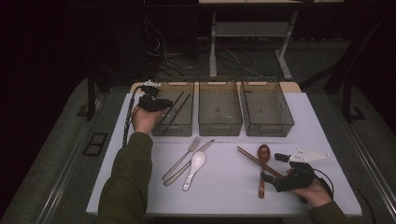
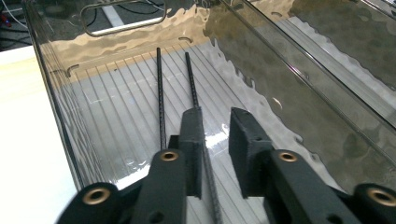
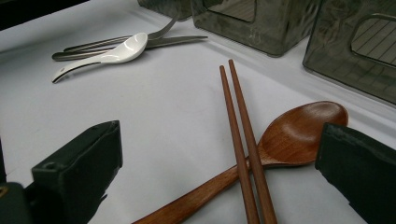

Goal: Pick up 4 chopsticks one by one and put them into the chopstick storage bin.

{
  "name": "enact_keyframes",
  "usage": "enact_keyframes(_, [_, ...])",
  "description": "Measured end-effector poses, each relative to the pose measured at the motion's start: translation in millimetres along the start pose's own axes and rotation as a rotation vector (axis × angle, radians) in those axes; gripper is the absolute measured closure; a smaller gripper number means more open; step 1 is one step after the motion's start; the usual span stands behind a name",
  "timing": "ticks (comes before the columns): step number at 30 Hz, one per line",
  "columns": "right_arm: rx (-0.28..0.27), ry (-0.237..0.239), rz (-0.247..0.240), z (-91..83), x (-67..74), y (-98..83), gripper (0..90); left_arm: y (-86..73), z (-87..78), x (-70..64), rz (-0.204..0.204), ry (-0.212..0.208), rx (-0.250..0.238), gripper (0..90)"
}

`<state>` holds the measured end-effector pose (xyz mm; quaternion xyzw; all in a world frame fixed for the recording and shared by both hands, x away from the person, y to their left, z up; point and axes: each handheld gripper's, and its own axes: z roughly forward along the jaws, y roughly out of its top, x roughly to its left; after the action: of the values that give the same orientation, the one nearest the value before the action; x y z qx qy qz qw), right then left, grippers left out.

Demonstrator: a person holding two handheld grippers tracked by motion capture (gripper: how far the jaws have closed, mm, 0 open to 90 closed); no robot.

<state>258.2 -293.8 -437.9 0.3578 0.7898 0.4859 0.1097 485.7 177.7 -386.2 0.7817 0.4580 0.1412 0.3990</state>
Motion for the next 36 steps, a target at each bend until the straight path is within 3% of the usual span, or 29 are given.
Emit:
enact_keyframes(7, [0.002,0.0,0.0,0.1,0.1,-0.1,0.3,-3.3,-3.2,0.5,0.03,-0.001,-0.003,60.8])
enact_keyframes(16, [0.005,-0.001,-0.001,0.4,0.4,-0.2,0.3,-7.8,-15.0,-3.0,0.069,-0.063,-0.047,48.2])
enact_keyframes(26, [0.004,-0.004,0.001,0.4,0.5,-0.3,0.4,-11.1,-36.0,-18.5,0.124,-0.128,-0.118,39.3])
enact_keyframes(31, [0.004,-0.005,0.001,0.3,0.6,-0.4,0.3,-15.0,-46.7,-26.9,0.128,-0.165,-0.154,36.2])
enact_keyframes(36, [0.005,-0.006,0.002,0.0,0.8,-0.5,0.3,-21.7,-53.3,-38.9,0.167,-0.19,-0.134,26.6])
